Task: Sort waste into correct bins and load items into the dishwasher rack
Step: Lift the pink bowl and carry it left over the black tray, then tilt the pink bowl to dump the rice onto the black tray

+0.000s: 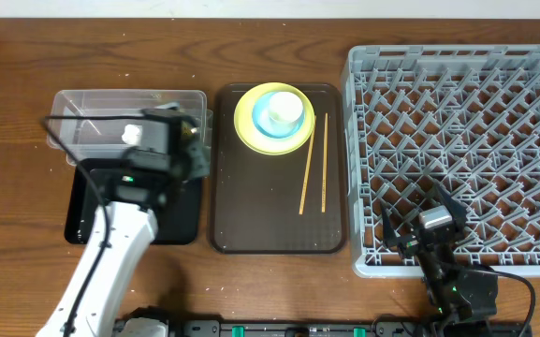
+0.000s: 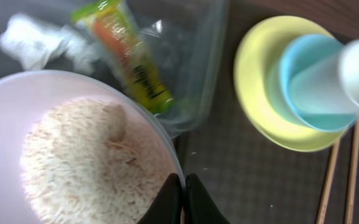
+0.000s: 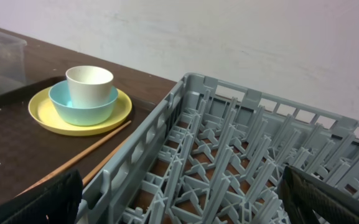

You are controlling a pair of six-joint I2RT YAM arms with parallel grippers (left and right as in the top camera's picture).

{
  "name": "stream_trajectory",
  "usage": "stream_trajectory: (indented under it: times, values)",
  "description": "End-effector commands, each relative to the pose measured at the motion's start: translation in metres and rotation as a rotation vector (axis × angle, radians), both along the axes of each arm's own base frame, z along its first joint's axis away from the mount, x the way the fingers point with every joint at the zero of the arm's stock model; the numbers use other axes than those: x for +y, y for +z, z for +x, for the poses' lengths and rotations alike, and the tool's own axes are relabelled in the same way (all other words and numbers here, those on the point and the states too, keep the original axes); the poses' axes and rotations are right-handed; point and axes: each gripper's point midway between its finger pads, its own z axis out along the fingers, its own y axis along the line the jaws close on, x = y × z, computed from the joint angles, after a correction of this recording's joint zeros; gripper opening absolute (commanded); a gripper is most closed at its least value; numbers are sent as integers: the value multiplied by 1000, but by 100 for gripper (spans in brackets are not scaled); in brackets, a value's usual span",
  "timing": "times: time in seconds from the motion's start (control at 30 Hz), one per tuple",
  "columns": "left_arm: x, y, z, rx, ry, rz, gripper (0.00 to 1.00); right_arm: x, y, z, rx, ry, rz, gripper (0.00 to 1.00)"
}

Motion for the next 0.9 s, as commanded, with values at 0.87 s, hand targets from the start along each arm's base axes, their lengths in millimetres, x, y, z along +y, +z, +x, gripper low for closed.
stream_trajectory:
  times: [0.87]
  values:
    - [-13,-26,-8,164,-136,-613,6,2,-2,0,5,9,-10,99]
